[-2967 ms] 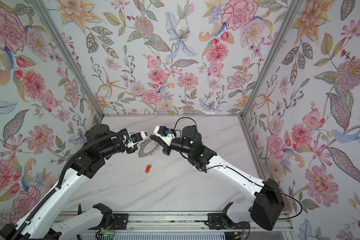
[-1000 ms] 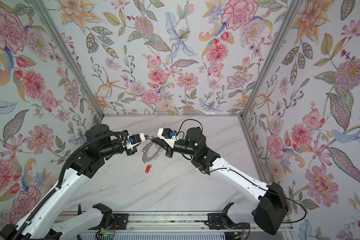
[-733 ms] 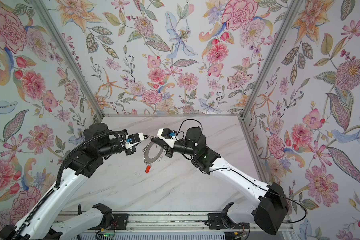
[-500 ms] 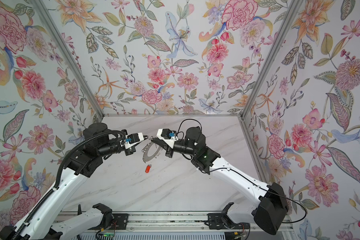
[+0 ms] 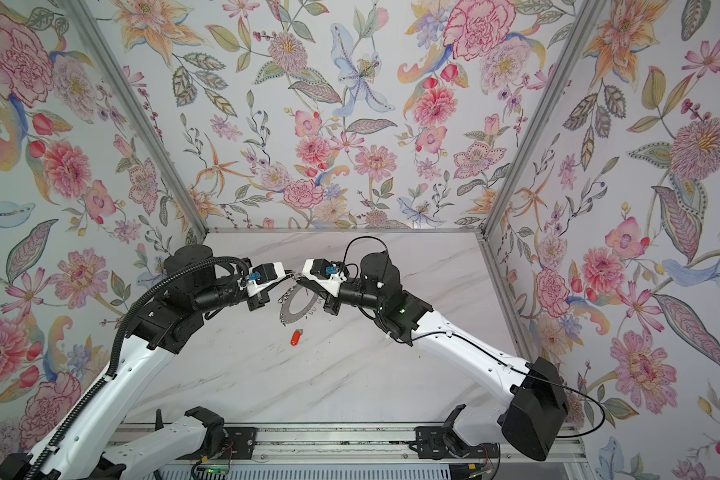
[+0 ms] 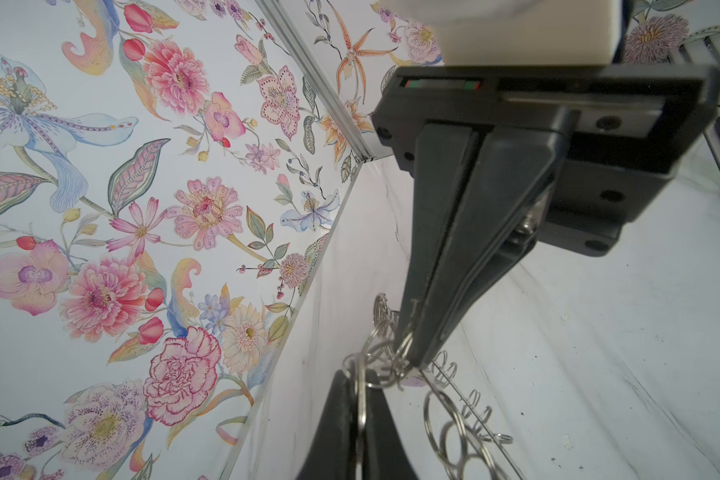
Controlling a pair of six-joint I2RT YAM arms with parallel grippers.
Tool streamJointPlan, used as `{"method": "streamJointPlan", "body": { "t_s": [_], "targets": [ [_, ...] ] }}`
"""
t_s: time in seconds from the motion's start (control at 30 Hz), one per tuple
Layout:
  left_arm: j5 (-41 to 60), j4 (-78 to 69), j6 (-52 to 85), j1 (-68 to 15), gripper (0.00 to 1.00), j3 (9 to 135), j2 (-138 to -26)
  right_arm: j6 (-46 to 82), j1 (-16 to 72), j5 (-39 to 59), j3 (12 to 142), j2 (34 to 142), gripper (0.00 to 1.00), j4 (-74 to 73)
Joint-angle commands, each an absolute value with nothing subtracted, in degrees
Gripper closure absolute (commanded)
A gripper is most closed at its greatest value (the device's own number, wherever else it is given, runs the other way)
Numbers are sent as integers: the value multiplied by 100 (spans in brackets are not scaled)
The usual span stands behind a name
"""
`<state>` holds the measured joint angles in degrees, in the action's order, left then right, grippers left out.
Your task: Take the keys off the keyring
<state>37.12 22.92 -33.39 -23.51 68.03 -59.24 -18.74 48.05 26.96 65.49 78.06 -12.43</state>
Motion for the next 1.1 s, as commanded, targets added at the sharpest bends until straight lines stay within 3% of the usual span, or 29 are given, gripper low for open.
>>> {"method": "streamJointPlan", "body": {
  "t_s": [0.0, 0.47, 0.57, 0.67, 0.9, 1.07],
  "targets": [
    [3752, 1749, -3202, -2268, 100, 7093, -5818, -1942, 4864, 2581, 6687, 8050, 100, -631],
    [3924, 1691, -3144, -2294, 100, 7092, -5991, -2161, 5191, 2177, 7510, 8877, 99, 89],
    [3761, 1749, -3213, -2294, 100, 6992, -5952, -2133, 5146, 2127, 7409, 8726, 77, 7],
    [3653, 1745, -3230, -2298, 100, 6875, -5940, -2024, 5067, 2200, 7241, 8480, 67, -152],
    [3322, 1786, -3120, -2294, 100, 6782, -5972, -1568, 4784, 2263, 6553, 7695, 56, -695],
    [3210, 1823, -2928, -2292, 100, 6729, -6003, -1157, 4643, 2097, 6043, 7255, 55, -1072]
  ]
}}
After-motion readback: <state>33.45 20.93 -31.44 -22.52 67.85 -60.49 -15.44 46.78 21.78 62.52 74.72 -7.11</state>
